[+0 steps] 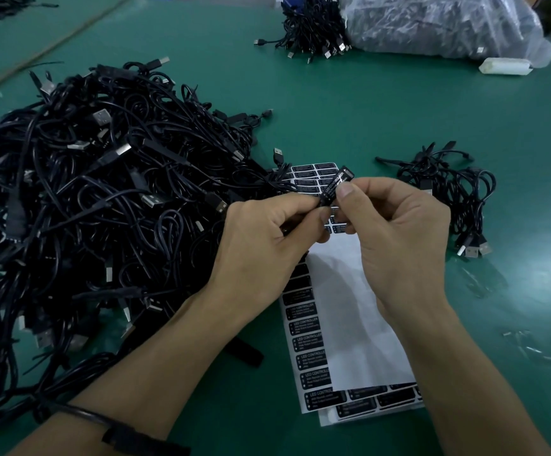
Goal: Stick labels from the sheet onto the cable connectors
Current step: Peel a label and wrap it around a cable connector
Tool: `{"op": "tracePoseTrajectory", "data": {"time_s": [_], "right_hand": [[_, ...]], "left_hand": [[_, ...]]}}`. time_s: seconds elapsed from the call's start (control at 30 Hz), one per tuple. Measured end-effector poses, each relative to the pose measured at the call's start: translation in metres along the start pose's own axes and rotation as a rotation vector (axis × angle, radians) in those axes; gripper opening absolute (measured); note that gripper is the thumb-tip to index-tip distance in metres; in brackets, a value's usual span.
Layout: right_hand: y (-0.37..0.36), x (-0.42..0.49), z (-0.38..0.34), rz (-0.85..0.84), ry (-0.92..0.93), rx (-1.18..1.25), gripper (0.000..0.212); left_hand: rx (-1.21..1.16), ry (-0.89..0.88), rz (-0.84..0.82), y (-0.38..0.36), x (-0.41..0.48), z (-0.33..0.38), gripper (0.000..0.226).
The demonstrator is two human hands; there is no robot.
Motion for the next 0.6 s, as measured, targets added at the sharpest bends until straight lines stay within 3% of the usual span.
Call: {"op": "tracePoseTrajectory", "data": {"time_s": [0.6], "right_hand": [[0.0007, -0.0036, -0.0042, 0.018, 0.005, 0.003, 0.006]], "left_hand": [[-0.014, -0.003, 0.014, -0.0004, -0.0019, 0.0001, 0.015]]}}
Point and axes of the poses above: each hand's wrist, its own x-axis towards the middle knuckle, its own y-axis out of the back of the hand, z = x × y, the point moved 1 cm from there along x, towards the middle knuckle, and after that the axes turned 15 degrees about -z, right-handed, at the moved point
